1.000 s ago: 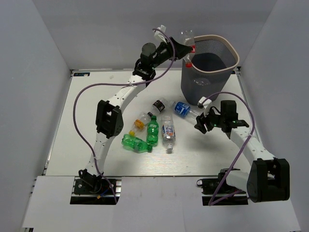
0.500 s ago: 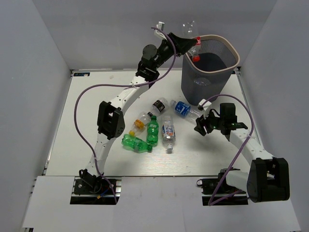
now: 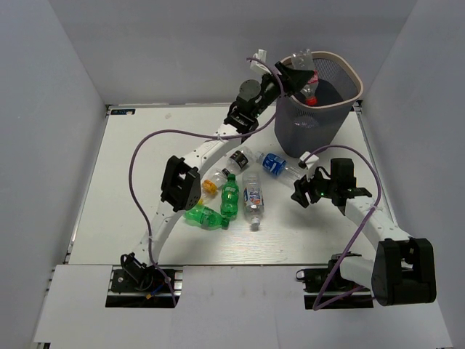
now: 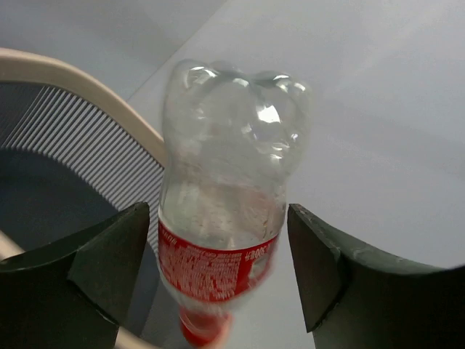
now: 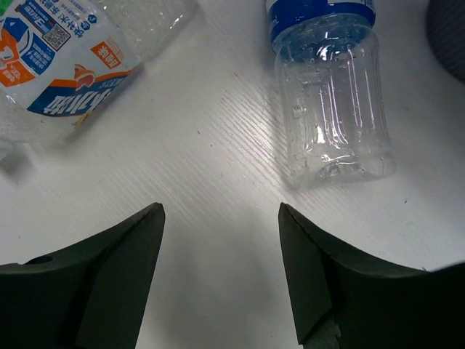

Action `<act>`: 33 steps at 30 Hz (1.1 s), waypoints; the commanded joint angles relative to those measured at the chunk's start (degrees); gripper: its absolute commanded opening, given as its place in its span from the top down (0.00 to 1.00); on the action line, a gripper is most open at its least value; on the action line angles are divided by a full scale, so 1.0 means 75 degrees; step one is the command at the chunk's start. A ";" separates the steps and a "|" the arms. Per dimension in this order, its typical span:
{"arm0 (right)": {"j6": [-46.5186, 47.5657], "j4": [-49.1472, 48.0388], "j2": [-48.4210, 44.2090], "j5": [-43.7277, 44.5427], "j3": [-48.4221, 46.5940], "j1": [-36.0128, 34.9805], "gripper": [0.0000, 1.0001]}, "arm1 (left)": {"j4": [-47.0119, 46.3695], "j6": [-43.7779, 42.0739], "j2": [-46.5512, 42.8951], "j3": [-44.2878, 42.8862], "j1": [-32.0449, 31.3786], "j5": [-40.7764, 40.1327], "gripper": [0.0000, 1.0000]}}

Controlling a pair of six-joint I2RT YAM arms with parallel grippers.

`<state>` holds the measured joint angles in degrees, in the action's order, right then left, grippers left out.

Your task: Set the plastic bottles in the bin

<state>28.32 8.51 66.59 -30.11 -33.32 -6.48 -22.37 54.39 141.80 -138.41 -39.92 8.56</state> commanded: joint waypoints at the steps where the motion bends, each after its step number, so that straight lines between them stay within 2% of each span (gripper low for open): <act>1: -0.0189 -0.0432 -0.0136 -0.0005 0.0013 0.0020 0.30 | 0.0358 -0.0360 -0.0273 -0.0156 -0.0079 -0.0473 0.13; 2: -0.0224 -0.0467 -0.0136 -0.0005 -0.0010 0.0032 0.28 | 0.0439 -0.0431 -0.0355 -0.0155 -0.0079 -0.0473 0.04; 4: -0.0201 -0.0490 -0.0124 -0.0040 -0.0033 0.0009 0.25 | 0.0440 -0.0571 -0.0437 -0.0155 -0.0079 -0.0473 0.00; 9: -0.0061 -0.0888 -0.0113 -0.0169 -0.0010 0.0032 0.23 | 0.0858 -0.1192 -0.0999 -0.0155 -0.0079 -0.0473 0.00; 12: -0.0014 -0.1308 -0.0031 -0.0169 -0.0092 0.0044 0.23 | 0.1316 -0.2012 -0.1934 0.0604 -0.0079 -0.0403 0.00; 14: -0.0049 -0.1685 0.0016 -0.0192 -0.0116 0.0032 0.22 | 0.1552 -0.2794 -0.2660 0.1751 -0.0079 -0.0507 0.00; 15: -0.0049 -0.1813 0.0039 -0.0204 -0.0174 0.0044 0.22 | 0.1646 -0.2996 -0.3534 0.2243 -0.0079 -0.0705 0.00; 16: -0.0037 -0.1942 0.0167 -0.0228 -0.0209 0.0021 0.22 | 0.1647 -0.3300 -0.4007 0.3326 -0.0079 -0.0789 0.00; 18: -0.0072 -0.2153 0.0460 -0.0263 -0.0362 0.0032 0.22 | 0.1868 -0.3653 -0.5292 0.4677 -0.0079 -0.1081 0.00; 20: -0.0084 -0.2318 0.0718 -0.0286 -0.0548 0.0009 0.22 | 0.2698 -0.4283 -0.6047 0.5350 -0.0079 -0.1280 0.00; 24: -0.0002 -0.2319 0.1502 -0.0030 -0.1087 -0.0026 0.22 | 0.4234 -0.4708 -0.7525 0.7187 -0.0079 -0.1610 0.00; 28: 0.0383 -0.2295 0.2101 0.0440 -0.1498 0.0113 0.22 | 0.5335 -0.4779 -0.8522 0.8316 -0.0161 -0.1435 0.00; 33: 0.0689 -0.1945 0.2910 0.0557 -0.1885 -0.0050 0.22 | 0.5912 -0.4628 -0.8805 0.9125 -0.0408 -0.0790 0.00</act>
<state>30.87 -6.17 86.59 -27.20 -44.60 -6.48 14.33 20.36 75.53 -72.97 -42.02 -0.45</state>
